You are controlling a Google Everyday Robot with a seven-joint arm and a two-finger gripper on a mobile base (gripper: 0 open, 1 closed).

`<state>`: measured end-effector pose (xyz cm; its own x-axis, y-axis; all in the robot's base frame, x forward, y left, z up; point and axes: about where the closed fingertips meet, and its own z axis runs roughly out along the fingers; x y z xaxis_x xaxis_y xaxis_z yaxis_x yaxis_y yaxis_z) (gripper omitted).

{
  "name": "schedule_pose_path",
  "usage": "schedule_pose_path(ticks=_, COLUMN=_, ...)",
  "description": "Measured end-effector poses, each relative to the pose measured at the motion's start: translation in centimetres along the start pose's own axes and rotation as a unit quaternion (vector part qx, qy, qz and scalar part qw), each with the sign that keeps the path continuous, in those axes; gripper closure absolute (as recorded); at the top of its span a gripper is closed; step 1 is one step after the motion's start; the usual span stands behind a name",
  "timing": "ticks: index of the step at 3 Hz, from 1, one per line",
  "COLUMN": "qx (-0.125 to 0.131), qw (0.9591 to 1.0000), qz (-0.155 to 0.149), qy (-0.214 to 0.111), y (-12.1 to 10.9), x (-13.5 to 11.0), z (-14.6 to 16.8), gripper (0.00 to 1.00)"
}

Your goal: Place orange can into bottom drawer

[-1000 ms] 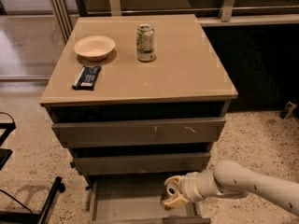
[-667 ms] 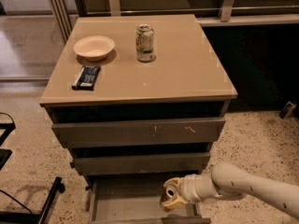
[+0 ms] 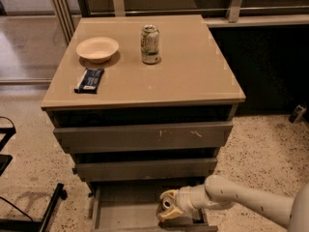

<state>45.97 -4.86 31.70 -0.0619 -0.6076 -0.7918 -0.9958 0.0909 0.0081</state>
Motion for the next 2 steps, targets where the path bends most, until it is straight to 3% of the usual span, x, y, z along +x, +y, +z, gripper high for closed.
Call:
schedule_pose_path(ticks=1, qx=-0.009, qw=0.9997, qz=-0.016, qy=-0.014, y=-1.1, x=1.8, z=3.8, gripper=1.00)
schedule_pose_path(ticks=2, qx=-0.009, qw=0.9996, qz=-0.025, qy=-0.014, y=-1.6, x=2.7, z=5.4, gripper=1.00)
